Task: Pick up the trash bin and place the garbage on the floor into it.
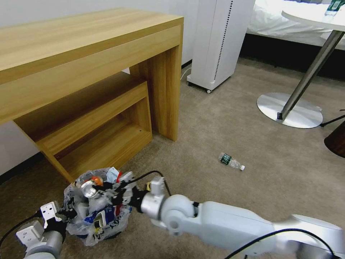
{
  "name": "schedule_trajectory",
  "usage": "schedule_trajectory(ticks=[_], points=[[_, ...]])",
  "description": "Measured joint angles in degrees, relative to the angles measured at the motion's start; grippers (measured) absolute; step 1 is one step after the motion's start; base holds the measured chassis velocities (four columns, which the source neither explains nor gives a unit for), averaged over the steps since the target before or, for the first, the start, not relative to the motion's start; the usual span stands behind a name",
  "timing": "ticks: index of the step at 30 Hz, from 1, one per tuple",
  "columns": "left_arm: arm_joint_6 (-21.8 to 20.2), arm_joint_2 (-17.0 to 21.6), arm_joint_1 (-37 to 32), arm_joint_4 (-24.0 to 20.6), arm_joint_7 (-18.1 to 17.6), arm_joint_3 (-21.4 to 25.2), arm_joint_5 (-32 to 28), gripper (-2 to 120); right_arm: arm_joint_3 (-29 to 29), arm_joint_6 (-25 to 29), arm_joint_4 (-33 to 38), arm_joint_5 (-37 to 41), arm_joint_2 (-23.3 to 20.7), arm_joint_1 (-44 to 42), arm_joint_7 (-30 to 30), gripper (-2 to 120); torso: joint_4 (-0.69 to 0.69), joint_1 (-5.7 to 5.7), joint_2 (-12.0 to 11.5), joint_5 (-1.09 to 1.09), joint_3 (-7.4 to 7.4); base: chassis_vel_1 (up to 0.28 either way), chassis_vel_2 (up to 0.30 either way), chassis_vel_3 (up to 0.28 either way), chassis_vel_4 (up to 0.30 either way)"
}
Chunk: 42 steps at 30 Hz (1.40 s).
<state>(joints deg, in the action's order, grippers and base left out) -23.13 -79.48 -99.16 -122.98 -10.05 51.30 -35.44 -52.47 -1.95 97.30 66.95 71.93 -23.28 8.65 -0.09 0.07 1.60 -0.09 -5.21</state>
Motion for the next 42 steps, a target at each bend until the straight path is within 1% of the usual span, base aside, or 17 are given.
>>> schedule_trajectory(ticks=[10, 12, 13, 15, 17, 18, 20, 22, 26, 27, 28, 31, 33, 36, 37, 40, 42], points=[[0.5, -0.2, -0.3, -0.2, 0.2, 0.1, 0.1, 1, -1.5, -2.1, -3.2, -2.8, 1.2, -0.1, 2.4, 19, -0.01, 0.00, 0.0, 0.02, 0.00, 0.000, 0.000, 0.000, 0.000], [0.6, -0.2, -0.2, -0.1, 0.2, 0.0, 0.2, 1, -1.3, -2.1, -3.3, -3.4, 1.2, -0.6, 2.4, 28, -0.01, 0.00, 0.0, 0.02, 0.00, 0.000, 0.000, 0.000, 0.000], [0.6, -0.2, -0.2, -0.1, 0.2, 0.0, 0.2, 1, -1.3, -2.1, -3.3, -3.4, 1.2, -0.6, 2.4, 28, -0.01, 0.00, 0.0, 0.02, 0.00, 0.000, 0.000, 0.000, 0.000], [0.6, -0.4, 0.0, 0.1, 0.3, -0.1, 0.3, 1, -0.9, -2.0, -2.7, -3.6, 1.0, -0.9, 2.3, 39, -0.01, 0.00, 0.0, 0.02, 0.00, 0.000, 0.000, 0.000, 0.000], [0.6, -0.4, 0.1, 0.1, 0.3, -0.2, 0.4, 1, -0.7, -1.9, -2.5, -3.6, 0.9, -0.9, 2.2, 43, -0.01, -0.01, 0.0, 0.02, 0.00, 0.000, 0.000, 0.000, 0.000], [0.6, -0.6, 0.2, 0.3, 0.3, -0.3, 0.5, 1, -0.5, -1.7, -2.1, -3.7, 0.7, -1.0, 2.0, 50, -0.01, 0.00, 0.0, 0.02, 0.01, 0.000, 0.000, 0.000, 0.000], [0.7, -0.6, 0.3, 0.4, 0.3, -0.4, 0.6, 1, -0.3, -1.7, -1.9, -3.8, 0.6, -1.1, 2.0, 53, -0.01, 0.00, 0.0, 0.02, 0.01, 0.000, 0.000, 0.000, 0.000], [0.7, -0.8, 0.5, 0.6, 0.3, -0.5, 0.8, 1, -0.1, -1.7, -1.5, -4.1, 0.5, -1.2, 2.0, 65, -0.01, 0.00, 0.0, 0.02, 0.01, 0.000, 0.000, 0.000, 0.000], [0.8, -0.9, 0.5, 0.7, 0.4, -0.5, 0.9, 1, 0.1, -1.4, -1.4, -4.8, 0.5, -1.4, 1.9, 75, -0.01, -0.01, 0.0, 0.02, 0.01, 0.000, 0.000, 0.000, 0.000], [0.9, -0.9, 0.5, 0.8, 0.5, -0.5, 0.9, 1, 0.9, -0.6, -1.3, -5.2, 0.6, -1.6, 1.2, 82, -0.01, 0.00, 0.0, 0.02, 0.01, 0.000, 0.000, 0.000, 0.000], [0.9, -0.9, 0.5, 0.8, 0.5, -0.5, 0.9, 1, 0.9, -0.6, -1.3, -5.2, 0.6, -1.6, 1.2, 82, -0.01, 0.00, 0.0, 0.02, 0.01, 0.000, 0.000, 0.000, 0.000], [0.9, -0.9, 0.6, 1.1, 0.5, -0.5, 0.9, 1, 3.7, 2.7, -0.3, -5.9, 1.1, -1.9, -1.8, 96, 0.00, 0.00, 0.0, 0.02, 0.01, 0.000, 0.000, 0.000, 0.000], [0.9, -0.9, 0.6, 1.1, 0.5, -0.5, 0.9, 1, 5.1, 3.8, 0.2, -6.1, 1.3, -2.1, -3.4, 98, 0.00, 0.00, 0.0, 0.02, 0.01, 0.000, 0.000, 0.000, 0.000], [0.9, -0.9, 0.7, 1.2, 0.5, -0.5, 0.9, 1, 10.5, 5.6, 2.5, -6.0, 1.0, -2.9, -5.9, 100, 0.00, 0.00, 0.0, 0.03, 0.00, 0.000, 0.000, 0.000, 0.000], [0.9, -0.9, 0.7, 1.2, 0.5, -0.5, 0.9, 1, 10.5, 5.6, 2.5, -6.0, 1.0, -2.9, -5.9, 100, 0.00, 0.00, 0.0, 0.03, 0.00, 0.000, 0.000, 0.000, 0.000], [0.9, -0.7, 0.9, 1.5, 0.5, -0.5, 0.9, 1, 16.8, 5.9, 5.7, -5.6, -0.5, -4.2, -6.4, 100, 0.00, 0.00, 0.0, 0.03, 0.00, 0.000, 0.000, 0.000, 0.000], [0.9, -0.7, 1.0, 1.7, 0.5, -0.5, 0.9, 1, 18.4, 5.9, 6.7, -5.3, -1.2, -4.6, -5.8, 100, 0.00, 0.00, 0.0, 0.03, 0.01, 0.000, 0.000, 0.000, 0.000]])
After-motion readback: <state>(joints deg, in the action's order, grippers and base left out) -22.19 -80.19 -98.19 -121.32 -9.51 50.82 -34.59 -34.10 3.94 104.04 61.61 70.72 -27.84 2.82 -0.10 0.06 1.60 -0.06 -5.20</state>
